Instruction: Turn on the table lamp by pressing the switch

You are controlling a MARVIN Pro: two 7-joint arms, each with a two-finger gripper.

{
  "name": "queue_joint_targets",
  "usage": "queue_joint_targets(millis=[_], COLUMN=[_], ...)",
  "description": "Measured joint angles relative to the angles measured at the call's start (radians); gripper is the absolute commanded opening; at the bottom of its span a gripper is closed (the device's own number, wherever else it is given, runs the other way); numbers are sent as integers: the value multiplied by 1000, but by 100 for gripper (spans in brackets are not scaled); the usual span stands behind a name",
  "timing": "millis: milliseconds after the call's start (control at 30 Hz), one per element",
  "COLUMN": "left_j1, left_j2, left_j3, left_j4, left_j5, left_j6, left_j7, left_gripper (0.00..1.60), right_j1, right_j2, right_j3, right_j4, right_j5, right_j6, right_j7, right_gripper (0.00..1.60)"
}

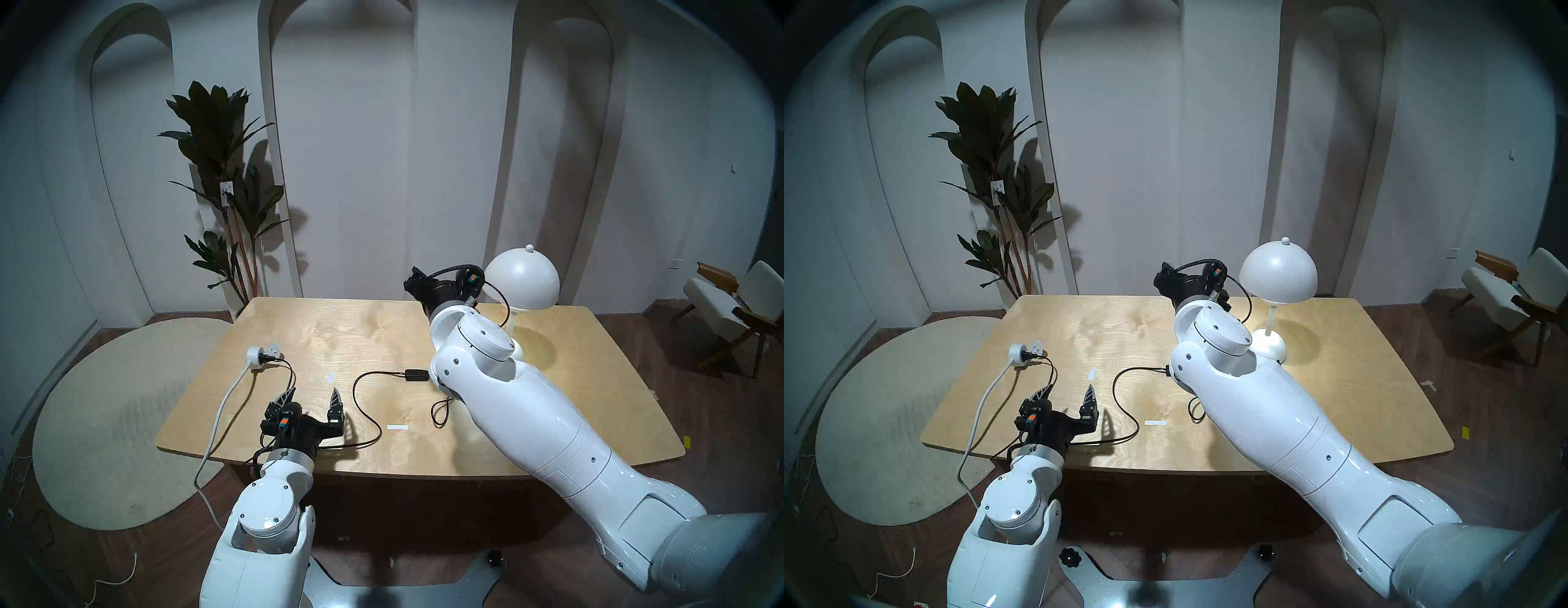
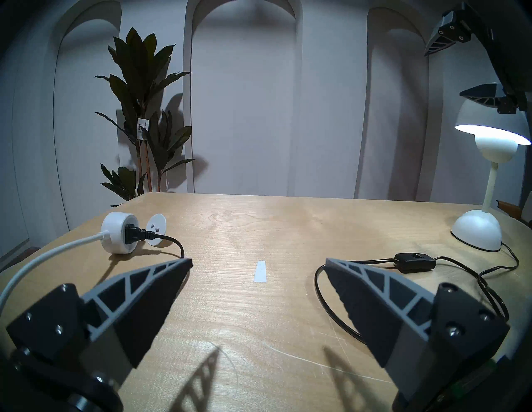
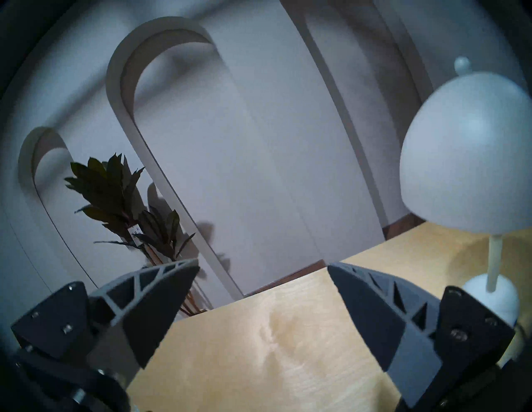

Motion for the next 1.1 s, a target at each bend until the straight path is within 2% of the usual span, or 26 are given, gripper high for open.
queue_joint_targets(millis=[267, 433, 600, 767, 1100], left_j1=[0, 0, 0, 1, 1], left_j2=[0, 0, 0, 0, 0], left_j3=[0, 0, 0, 0, 0], left_j4=[0, -1, -2, -2, -3], left_j5=[0, 0, 0, 0, 0], left_j6=[0, 0, 0, 0, 0], left_j7=[0, 0, 0, 0, 0], left_gripper=[160, 160, 160, 160, 160], right_j1=[29, 39, 40, 46, 67], right_j2=[69, 95, 117, 140, 159], right_j3=[-76, -108, -118, -93, -53], right_j4=[-113, -182, -250, -302, -343], right_j5=[-150, -205, -224, -225, -218], right_j6=[141, 237, 329, 403, 480], right_j7=[-110, -193, -268, -320, -361], right_gripper=[160, 160, 160, 160, 160])
